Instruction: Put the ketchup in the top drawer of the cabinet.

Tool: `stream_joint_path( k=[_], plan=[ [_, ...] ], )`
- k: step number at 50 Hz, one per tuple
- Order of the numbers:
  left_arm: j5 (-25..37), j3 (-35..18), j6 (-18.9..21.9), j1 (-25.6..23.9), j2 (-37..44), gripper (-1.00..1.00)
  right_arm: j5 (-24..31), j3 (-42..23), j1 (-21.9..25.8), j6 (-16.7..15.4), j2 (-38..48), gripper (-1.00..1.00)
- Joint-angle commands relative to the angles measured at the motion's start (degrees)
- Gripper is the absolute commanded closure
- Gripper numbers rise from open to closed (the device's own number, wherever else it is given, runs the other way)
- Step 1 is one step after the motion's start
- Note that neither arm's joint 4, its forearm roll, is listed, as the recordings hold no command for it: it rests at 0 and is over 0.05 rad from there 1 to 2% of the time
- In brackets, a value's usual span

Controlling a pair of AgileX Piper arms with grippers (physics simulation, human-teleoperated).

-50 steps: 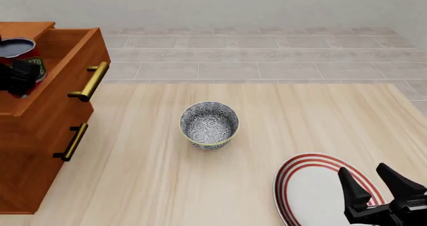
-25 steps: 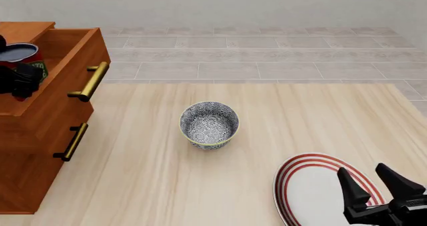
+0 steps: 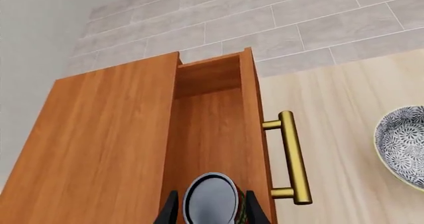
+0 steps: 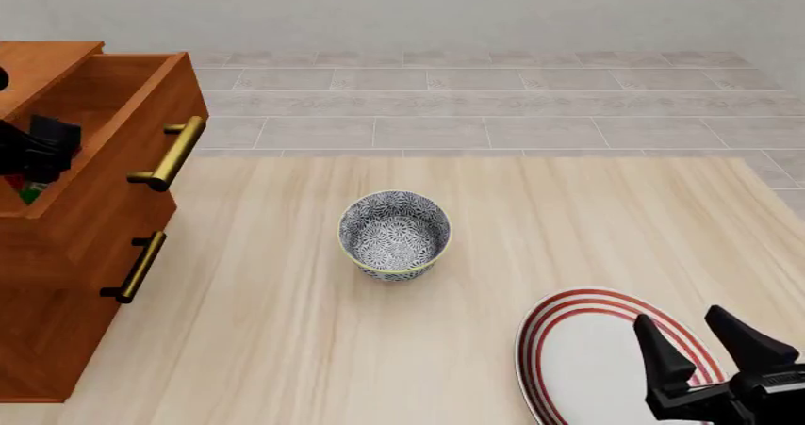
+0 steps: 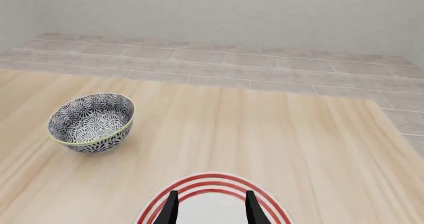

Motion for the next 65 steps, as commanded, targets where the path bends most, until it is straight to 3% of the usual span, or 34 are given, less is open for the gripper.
stream_joint_path(
  k=[1, 22, 24, 26, 41, 49, 65],
  plan=[
    [-0.31, 0.25, 0.42, 0.0, -0.45, -1.0, -1.2, 0.0, 0.09, -0.09, 1.28, -1.0],
    [4.92, -4.73, 0.97, -2.01, -4.27, -1.0, -3.16, 0.0, 0.14, 0.0, 3.39, -1.0],
    [4.77, -5.13, 2.62, -1.96, -5.65, -1.0, -2.61, 0.0, 0.24, 0.0, 2.86, -1.0],
    [6.47, -6.61, 1.17, -2.71, -5.58, -1.0, -2.06, 0.0, 0.28, -0.05, 2.35, -1.0],
    [10.95, -10.75, 0.88, -6.37, -9.12, -1.0, -1.5, 0.0, 0.33, -0.07, 1.94, -1.0],
    [13.62, -14.63, 0.32, -10.81, -10.45, -1.0, -1.43, 0.0, 0.49, -0.21, 2.04, -1.0],
    [12.74, -12.45, -0.65, -17.93, -12.22, -1.0, -2.42, 0.0, 0.24, -0.28, 3.07, -1.0]
  ],
)
